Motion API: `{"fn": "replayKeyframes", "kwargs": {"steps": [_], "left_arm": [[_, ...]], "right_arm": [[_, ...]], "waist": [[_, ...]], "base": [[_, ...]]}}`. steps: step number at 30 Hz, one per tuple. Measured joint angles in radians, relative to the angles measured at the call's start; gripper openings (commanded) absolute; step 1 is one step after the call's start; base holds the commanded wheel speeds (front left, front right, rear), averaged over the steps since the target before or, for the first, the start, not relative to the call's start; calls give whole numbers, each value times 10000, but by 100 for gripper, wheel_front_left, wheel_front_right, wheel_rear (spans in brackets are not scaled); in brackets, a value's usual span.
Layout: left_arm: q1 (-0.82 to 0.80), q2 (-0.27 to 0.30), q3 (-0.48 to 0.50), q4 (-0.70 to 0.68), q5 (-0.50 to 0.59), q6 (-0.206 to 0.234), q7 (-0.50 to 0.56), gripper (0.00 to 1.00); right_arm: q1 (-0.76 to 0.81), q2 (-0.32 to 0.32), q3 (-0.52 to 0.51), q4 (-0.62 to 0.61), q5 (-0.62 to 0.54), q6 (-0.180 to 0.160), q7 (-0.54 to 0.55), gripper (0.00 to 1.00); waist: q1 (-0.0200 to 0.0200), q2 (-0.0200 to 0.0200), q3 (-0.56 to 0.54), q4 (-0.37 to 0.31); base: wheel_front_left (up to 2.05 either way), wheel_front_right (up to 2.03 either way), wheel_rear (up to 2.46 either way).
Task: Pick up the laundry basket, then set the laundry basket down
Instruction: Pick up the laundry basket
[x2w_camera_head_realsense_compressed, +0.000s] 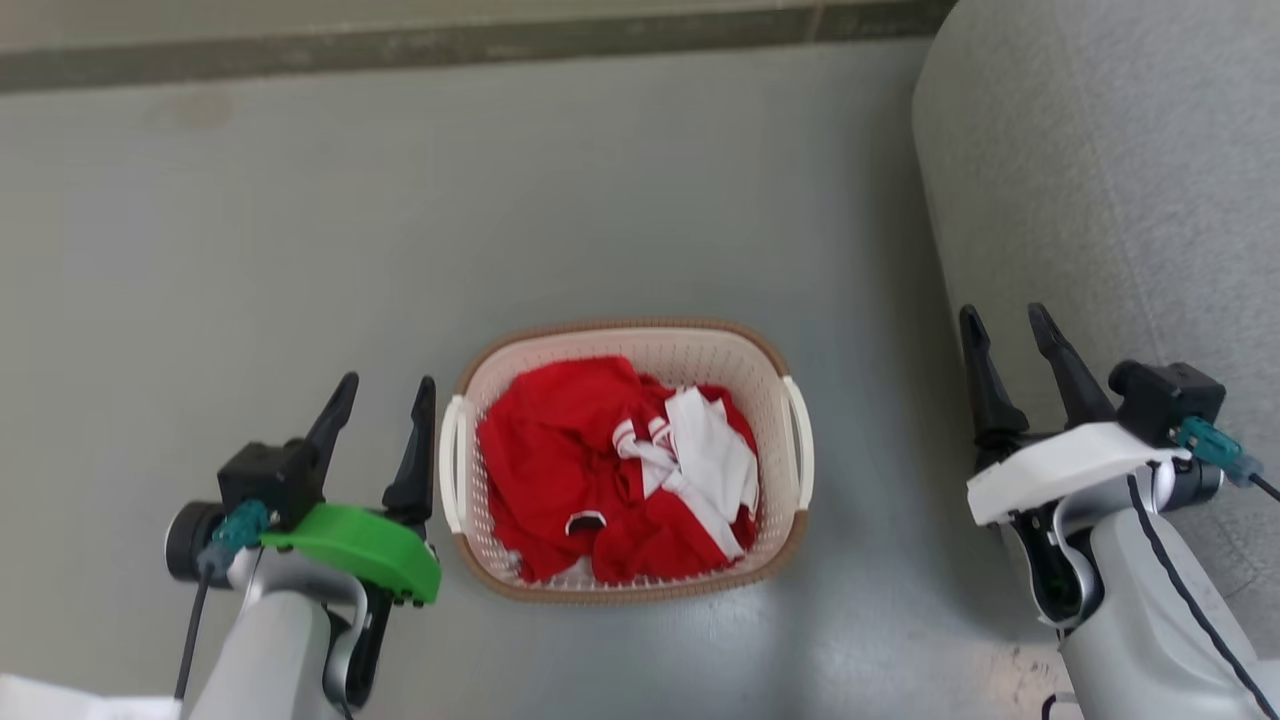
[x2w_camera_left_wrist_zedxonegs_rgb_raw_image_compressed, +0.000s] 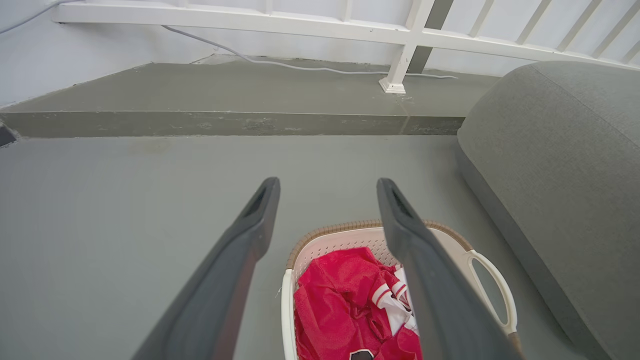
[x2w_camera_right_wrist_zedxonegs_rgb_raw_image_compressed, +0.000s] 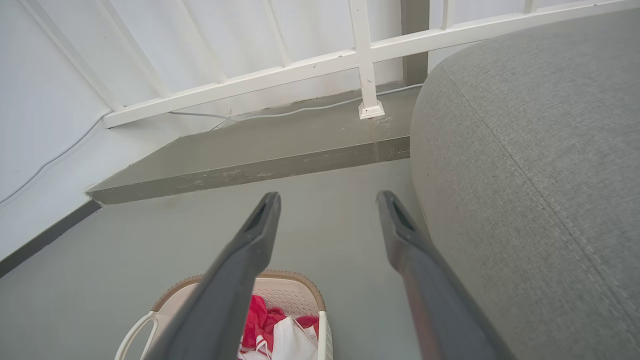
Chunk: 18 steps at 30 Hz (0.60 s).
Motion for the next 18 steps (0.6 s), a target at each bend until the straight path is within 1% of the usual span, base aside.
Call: {"fn": "replayKeyframes", "kwargs": {"steps": [4,5,10,18], "left_arm": [[-502,10,-82,481,2,-56,0,100],[-752,27,-132,769,2,-82,4,100],[-1337,142,-299,1549,6,-96,153,100],[-2359,174,-541,2422,13,-123,282,100]], "right_arm": [[-368,4,113,397,65,0,0,100],[-551,4,186,660,92,0,0,100],[-982,12,472,1425,151,0,0,100],[-1737,52,903,2596,347,8,0,100]], "waist": [[0,0,529,-15],[0,0,796,-22],[1,0,1447,-42],[1,0,2434,-49]], "base": [[0,0,0],[0,0,0],[0,0,0],[0,0,0]]}}
